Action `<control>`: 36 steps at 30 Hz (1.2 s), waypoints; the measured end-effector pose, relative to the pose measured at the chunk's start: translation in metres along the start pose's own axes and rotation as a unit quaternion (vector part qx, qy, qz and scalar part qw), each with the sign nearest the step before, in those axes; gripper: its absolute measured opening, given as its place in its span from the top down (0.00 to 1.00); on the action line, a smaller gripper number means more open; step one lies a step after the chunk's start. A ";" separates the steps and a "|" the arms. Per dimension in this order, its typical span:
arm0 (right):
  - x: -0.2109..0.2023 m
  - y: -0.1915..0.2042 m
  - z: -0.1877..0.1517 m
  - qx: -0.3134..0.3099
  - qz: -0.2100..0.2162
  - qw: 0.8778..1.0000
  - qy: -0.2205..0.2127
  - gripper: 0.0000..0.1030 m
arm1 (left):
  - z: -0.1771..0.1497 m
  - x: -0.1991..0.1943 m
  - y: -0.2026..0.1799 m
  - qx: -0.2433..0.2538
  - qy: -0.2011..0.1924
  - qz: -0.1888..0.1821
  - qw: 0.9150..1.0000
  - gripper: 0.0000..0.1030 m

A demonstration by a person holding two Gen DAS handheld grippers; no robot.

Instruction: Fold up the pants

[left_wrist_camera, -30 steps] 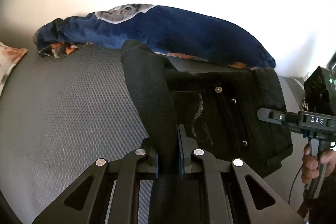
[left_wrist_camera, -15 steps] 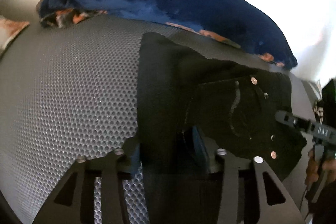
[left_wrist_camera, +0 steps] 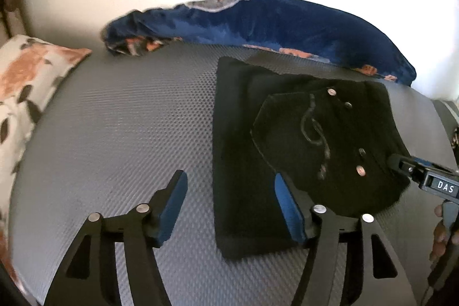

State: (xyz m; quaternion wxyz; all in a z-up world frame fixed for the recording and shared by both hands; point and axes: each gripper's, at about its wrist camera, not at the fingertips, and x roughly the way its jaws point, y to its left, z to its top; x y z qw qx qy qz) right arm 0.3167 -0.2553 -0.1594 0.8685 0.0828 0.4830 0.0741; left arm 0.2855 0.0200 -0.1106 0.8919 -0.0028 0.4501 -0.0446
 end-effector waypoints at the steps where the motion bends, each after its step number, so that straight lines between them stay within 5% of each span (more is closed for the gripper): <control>1: -0.007 0.002 -0.004 -0.003 -0.003 1.000 -0.006 0.27 | -0.003 -0.007 -0.002 0.000 -0.005 0.005 1.000 0.34; 18: -0.117 0.063 -0.102 -0.062 -0.039 0.992 -0.104 0.07 | -0.086 -0.117 -0.011 -0.037 -0.074 0.052 0.995 0.23; 36: -0.144 0.086 -0.128 -0.099 -0.057 0.984 -0.136 0.03 | -0.118 -0.148 -0.018 -0.037 -0.087 0.064 0.994 0.22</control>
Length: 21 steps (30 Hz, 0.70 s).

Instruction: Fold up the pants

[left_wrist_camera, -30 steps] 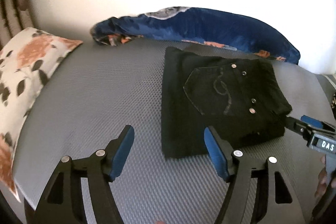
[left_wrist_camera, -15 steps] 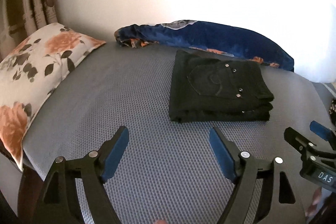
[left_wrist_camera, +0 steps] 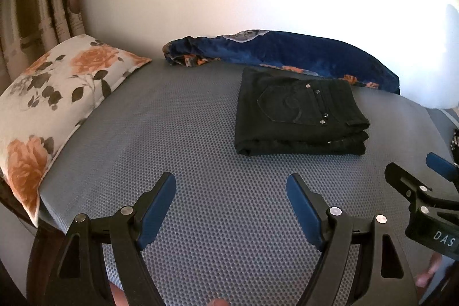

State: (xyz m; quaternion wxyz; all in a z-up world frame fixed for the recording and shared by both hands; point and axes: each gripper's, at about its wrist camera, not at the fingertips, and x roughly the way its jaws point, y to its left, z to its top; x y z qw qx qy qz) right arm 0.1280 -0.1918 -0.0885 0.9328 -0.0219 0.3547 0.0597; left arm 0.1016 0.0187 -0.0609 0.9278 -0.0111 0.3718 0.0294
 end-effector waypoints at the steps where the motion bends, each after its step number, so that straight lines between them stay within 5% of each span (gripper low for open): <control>1: -0.001 0.001 -0.001 -0.001 0.000 1.000 0.000 0.03 | 0.000 -0.001 0.000 0.000 0.000 0.000 1.000 0.22; 21: 0.004 0.007 -0.008 -0.009 0.007 1.000 0.014 0.03 | -0.004 0.002 -0.010 0.021 0.008 0.011 1.000 0.22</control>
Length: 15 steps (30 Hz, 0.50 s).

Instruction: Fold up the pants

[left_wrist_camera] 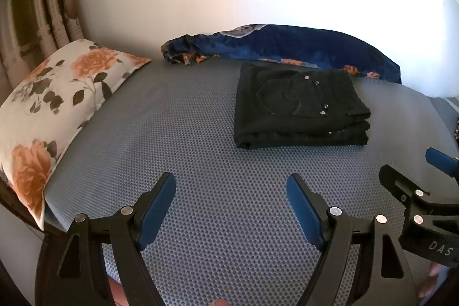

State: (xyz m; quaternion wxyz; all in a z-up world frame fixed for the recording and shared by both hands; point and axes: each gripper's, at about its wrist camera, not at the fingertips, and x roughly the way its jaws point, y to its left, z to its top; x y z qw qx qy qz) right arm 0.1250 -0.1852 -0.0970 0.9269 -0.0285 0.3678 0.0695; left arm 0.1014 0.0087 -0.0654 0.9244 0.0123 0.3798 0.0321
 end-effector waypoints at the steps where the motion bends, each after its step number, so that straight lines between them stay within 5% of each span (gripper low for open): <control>1: 0.000 0.000 0.000 0.000 -0.001 1.000 0.001 0.03 | 0.000 0.000 0.000 0.000 0.002 0.000 1.000 0.22; 15: 0.006 -0.005 -0.002 0.016 -0.002 1.000 0.014 0.03 | -0.001 0.003 -0.003 0.009 -0.002 0.005 1.000 0.23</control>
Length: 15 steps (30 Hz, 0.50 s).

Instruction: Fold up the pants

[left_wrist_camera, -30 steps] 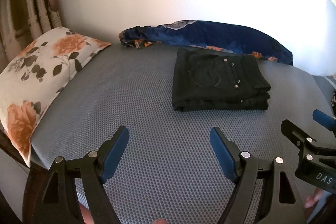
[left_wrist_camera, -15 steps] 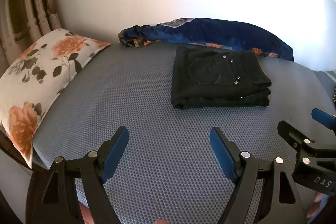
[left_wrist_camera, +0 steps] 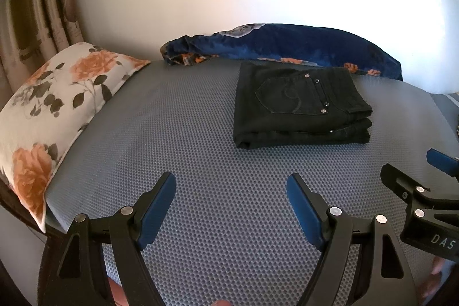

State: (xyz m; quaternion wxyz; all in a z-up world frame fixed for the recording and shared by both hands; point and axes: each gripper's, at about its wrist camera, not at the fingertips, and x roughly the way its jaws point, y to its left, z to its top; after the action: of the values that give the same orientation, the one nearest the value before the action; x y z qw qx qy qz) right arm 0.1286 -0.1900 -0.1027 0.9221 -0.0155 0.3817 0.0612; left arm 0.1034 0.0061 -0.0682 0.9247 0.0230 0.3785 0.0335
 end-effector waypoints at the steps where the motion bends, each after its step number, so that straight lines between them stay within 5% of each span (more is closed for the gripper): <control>1: 0.000 0.000 0.000 -0.001 -0.001 1.000 0.000 0.03 | 0.000 0.000 -0.001 -0.001 0.000 0.002 1.000 0.23; 15: 0.003 0.002 -0.003 0.000 -0.002 1.000 0.008 0.03 | -0.003 0.002 -0.003 0.002 0.000 0.009 1.000 0.23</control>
State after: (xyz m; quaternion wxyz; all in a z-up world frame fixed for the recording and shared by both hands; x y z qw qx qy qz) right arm 0.1286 -0.1881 -0.1072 0.9193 -0.0169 0.3887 0.0597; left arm 0.1027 0.0031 -0.0717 0.9245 0.0279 0.3779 0.0411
